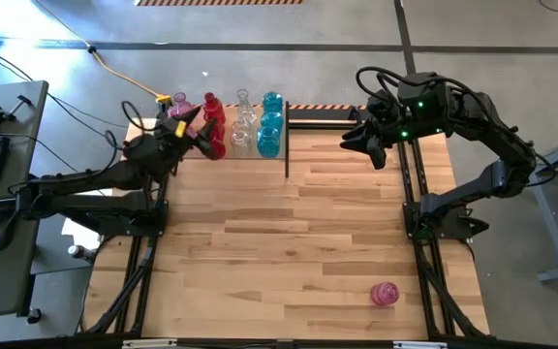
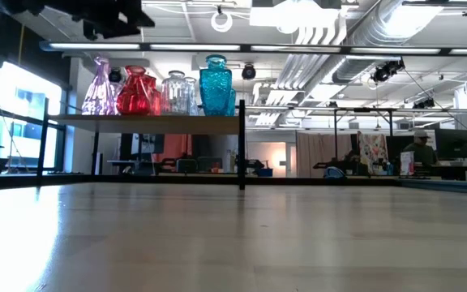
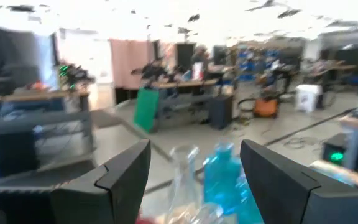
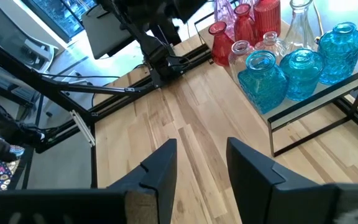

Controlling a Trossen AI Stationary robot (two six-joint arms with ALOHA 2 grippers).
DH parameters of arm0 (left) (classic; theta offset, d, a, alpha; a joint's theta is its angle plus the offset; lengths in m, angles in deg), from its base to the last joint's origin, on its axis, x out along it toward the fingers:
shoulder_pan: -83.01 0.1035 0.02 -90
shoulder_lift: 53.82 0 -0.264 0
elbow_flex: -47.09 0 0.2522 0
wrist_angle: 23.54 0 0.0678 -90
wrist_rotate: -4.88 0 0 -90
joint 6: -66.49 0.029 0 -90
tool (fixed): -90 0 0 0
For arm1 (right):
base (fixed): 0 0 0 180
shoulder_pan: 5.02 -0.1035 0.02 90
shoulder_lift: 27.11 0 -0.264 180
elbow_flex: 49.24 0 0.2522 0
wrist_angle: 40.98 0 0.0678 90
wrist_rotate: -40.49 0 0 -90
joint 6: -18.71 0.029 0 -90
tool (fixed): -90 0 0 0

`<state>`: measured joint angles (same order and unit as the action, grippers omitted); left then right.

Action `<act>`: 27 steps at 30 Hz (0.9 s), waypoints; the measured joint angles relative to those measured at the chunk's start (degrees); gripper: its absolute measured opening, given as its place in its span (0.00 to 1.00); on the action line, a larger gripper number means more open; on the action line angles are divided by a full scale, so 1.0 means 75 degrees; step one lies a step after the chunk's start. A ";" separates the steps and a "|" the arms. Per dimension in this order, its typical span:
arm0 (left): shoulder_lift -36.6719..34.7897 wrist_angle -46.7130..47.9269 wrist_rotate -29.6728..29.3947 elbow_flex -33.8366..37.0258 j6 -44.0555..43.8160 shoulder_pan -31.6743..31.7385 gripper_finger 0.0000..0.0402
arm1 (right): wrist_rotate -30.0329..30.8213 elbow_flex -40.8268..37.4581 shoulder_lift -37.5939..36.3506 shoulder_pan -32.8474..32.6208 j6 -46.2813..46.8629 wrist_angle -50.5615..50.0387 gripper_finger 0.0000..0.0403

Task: Sort vases onto shelf
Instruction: Put the purple vase on the shelf aligned with the other purple vases

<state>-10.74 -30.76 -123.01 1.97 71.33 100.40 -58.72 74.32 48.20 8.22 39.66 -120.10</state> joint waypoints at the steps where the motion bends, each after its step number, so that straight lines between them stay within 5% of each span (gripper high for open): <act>1: -0.0063 0.0008 0.0142 -0.0071 0.0076 -0.0038 0.60 | 0.0000 0.0000 -0.0001 -0.0001 0.0000 0.0000 0.29; 14: -0.0635 0.1655 0.1811 -0.0252 -0.1022 -0.1325 0.60 | -0.0003 0.0000 0.0000 0.0002 0.0000 0.0000 0.29; 27: 0.0466 0.0480 0.3837 -0.0250 -0.1082 -0.2276 0.60 | -0.0035 0.0000 0.0000 0.0002 0.0000 -0.0002 0.29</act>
<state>-7.25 -27.16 -94.24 0.10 63.21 83.33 -58.98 74.32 48.20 8.23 39.66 -120.12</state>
